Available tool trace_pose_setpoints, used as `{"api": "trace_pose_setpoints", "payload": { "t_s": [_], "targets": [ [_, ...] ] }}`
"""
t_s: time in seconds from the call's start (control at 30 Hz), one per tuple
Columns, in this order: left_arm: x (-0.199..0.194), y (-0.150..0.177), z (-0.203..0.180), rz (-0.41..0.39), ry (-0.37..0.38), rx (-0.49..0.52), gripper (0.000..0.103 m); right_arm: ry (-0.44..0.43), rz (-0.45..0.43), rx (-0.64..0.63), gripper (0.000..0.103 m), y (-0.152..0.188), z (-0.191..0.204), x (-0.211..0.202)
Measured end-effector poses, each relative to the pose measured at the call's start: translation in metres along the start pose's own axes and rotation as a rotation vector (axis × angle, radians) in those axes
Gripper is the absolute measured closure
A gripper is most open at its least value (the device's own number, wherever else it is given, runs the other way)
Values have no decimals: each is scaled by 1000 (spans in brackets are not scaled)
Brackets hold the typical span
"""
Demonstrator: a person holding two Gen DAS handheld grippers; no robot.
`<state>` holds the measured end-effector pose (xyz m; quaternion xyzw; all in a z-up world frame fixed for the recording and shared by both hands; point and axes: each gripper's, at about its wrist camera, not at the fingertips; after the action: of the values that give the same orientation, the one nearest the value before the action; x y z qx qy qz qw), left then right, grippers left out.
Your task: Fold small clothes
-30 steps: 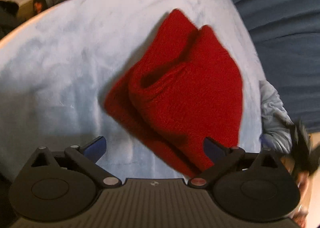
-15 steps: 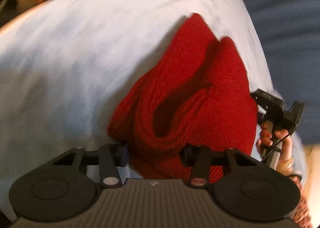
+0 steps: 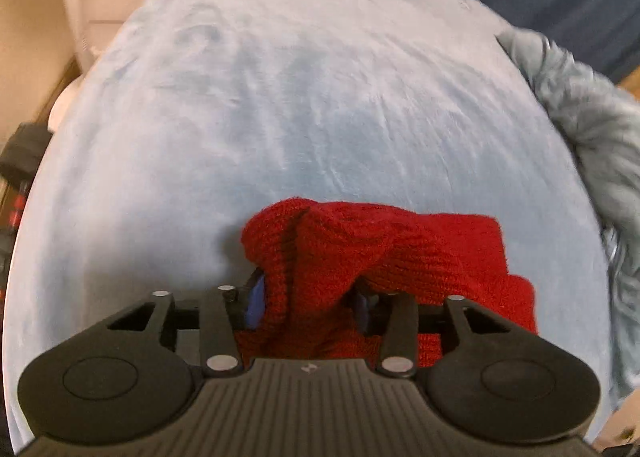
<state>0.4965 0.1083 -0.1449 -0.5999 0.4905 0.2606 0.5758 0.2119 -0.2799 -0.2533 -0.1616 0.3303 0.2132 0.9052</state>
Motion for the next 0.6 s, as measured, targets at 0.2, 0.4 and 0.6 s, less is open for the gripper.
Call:
{"api": "trace_pose_setpoints", "payload": {
  "t_s": [0.2,0.4,0.6],
  "targets": [
    [-41,32,39,-105,205,-126,38,25,24,6,61,-24,0,-8],
    [-7,37,21,-59,139,-59,40,15,1,-12,58,-25,1,-18],
    [-39,57,21,-198,44,-174,87,-33,-5,-90,58,-32,24,-16]
  ]
}}
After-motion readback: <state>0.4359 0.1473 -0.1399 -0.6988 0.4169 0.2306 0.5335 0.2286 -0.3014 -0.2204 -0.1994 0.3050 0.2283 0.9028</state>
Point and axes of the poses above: each gripper's, at about its wrist camera, not at the fingertips, and x roughly the way its jaws point, z to its left, y to its underside, and after that the axes turned 12 degrees about x, right-handed
